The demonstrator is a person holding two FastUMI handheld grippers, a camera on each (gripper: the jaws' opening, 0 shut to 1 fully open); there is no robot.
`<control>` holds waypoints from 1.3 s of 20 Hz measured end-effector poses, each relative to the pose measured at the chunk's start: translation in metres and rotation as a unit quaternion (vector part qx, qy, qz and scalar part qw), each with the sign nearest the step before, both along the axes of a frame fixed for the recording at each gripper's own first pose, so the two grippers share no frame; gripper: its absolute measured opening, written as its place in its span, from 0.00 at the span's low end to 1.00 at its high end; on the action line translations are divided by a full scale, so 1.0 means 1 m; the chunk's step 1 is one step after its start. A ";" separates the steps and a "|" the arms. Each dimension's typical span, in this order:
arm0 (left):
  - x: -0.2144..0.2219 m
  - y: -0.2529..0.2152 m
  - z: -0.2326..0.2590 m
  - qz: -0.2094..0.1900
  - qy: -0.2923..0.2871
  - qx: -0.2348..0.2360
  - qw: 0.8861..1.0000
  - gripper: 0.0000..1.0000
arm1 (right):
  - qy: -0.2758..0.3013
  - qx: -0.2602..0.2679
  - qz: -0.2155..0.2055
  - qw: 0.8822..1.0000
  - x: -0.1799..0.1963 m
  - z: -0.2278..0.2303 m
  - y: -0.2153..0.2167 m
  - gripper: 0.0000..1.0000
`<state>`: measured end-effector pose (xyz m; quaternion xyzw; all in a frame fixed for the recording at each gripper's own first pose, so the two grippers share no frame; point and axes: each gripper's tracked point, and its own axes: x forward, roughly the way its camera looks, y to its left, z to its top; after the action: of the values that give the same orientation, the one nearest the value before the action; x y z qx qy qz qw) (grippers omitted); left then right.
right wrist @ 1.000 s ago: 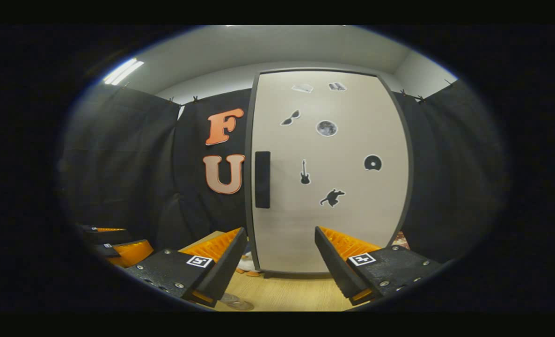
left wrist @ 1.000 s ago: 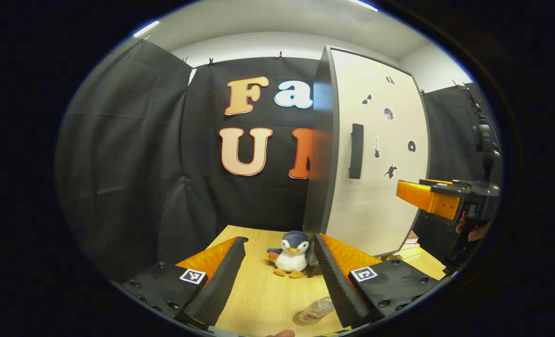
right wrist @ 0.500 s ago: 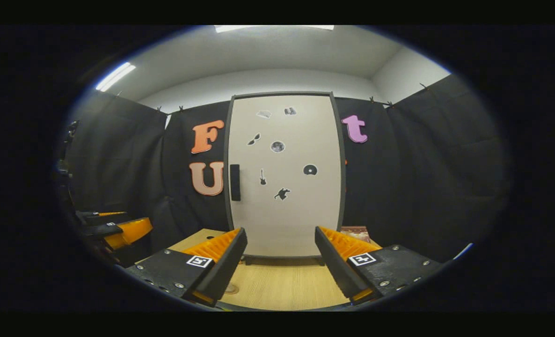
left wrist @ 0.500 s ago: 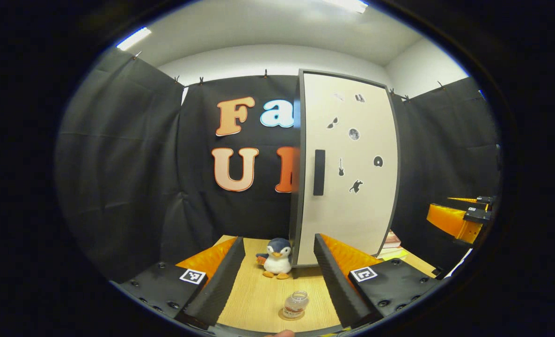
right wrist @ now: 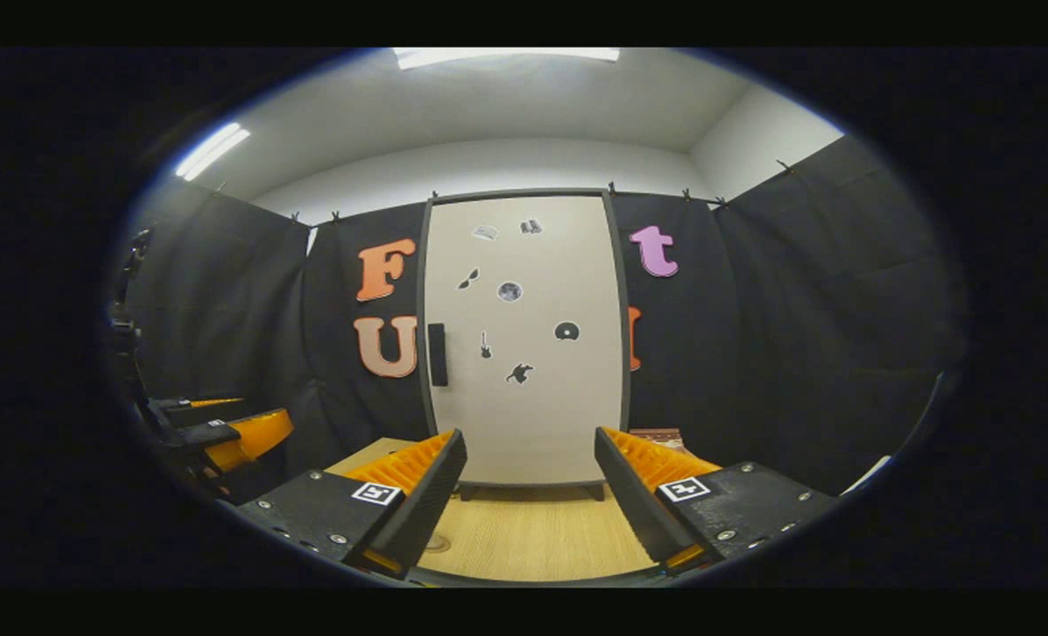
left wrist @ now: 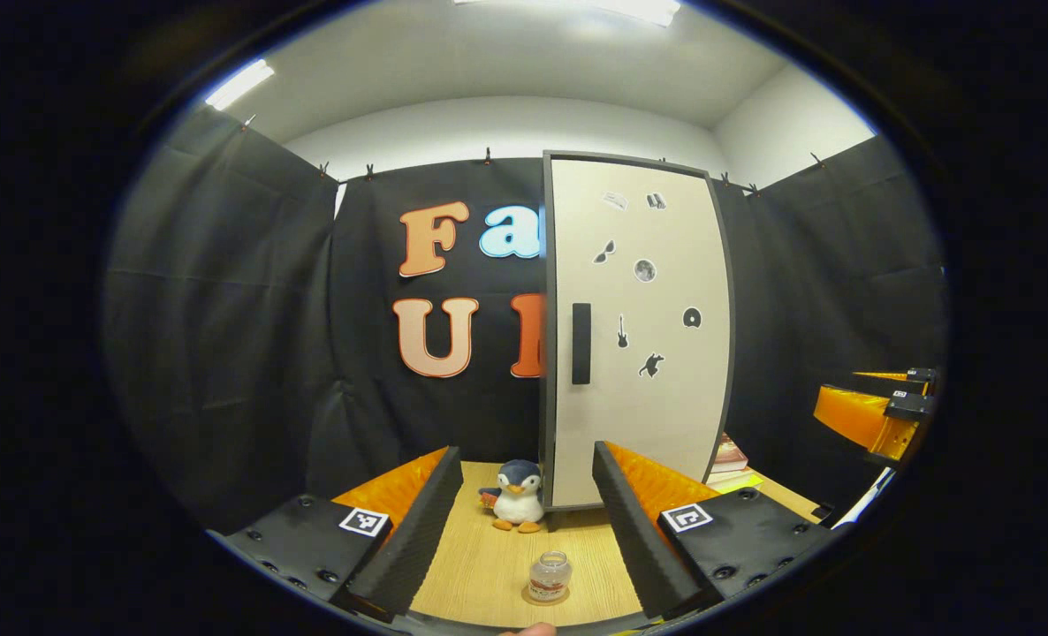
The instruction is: Open the cabinet door with the right hand, grasp the bottle in the cabinet with the left hand and place it on the coaster, then close the cabinet door with the right hand.
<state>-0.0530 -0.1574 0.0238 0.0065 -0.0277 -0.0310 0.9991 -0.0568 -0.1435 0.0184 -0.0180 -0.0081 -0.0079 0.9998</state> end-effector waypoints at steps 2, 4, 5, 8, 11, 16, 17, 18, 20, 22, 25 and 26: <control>-0.001 0.002 0.000 0.003 0.001 0.000 1.000 0.96 | 0.001 0.000 0.004 1.000 -0.001 -0.001 0.002 0.90; -0.003 0.002 0.000 0.004 0.002 0.001 1.000 0.97 | 0.004 0.000 0.007 1.000 -0.001 -0.004 0.005 0.90; -0.003 0.002 0.000 0.004 0.000 0.001 1.000 0.96 | 0.004 0.000 0.007 1.000 -0.002 -0.004 0.005 0.90; -0.004 0.001 -0.002 0.002 0.002 0.001 1.000 0.96 | 0.009 0.001 0.009 1.000 -0.002 -0.007 0.007 0.90; -0.003 0.000 -0.003 0.001 0.004 0.003 1.000 0.96 | 0.013 0.005 0.009 1.000 -0.003 -0.009 0.006 0.90; -0.003 0.000 -0.004 0.002 0.004 0.001 1.000 0.96 | 0.018 0.009 0.011 1.000 -0.003 -0.012 0.006 0.91; -0.003 0.001 -0.004 0.003 0.004 0.000 1.000 0.96 | 0.017 0.007 0.011 1.000 -0.004 -0.011 0.007 0.90; -0.001 0.000 -0.005 0.002 0.005 -0.001 1.000 0.96 | 0.015 0.005 0.010 1.000 -0.004 -0.009 0.006 0.90; -0.001 -0.001 -0.006 0.002 0.007 -0.001 1.000 0.96 | 0.016 0.005 0.013 1.000 -0.003 -0.010 0.008 0.90; -0.001 0.000 -0.006 0.002 0.007 0.002 1.000 0.96 | 0.020 0.008 0.015 1.000 -0.003 -0.012 0.009 0.90; 0.000 -0.002 -0.003 0.000 0.001 0.000 1.000 0.96 | 0.023 0.007 0.016 1.000 -0.002 -0.014 0.009 0.90; 0.000 -0.003 -0.003 -0.001 0.001 0.000 1.000 0.96 | 0.024 0.006 0.016 1.000 -0.001 -0.014 0.009 0.90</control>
<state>-0.0534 -0.1607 0.0210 0.0064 -0.0266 -0.0317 0.9991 -0.0579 -0.1343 0.0040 -0.0124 0.0151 0.0083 0.9998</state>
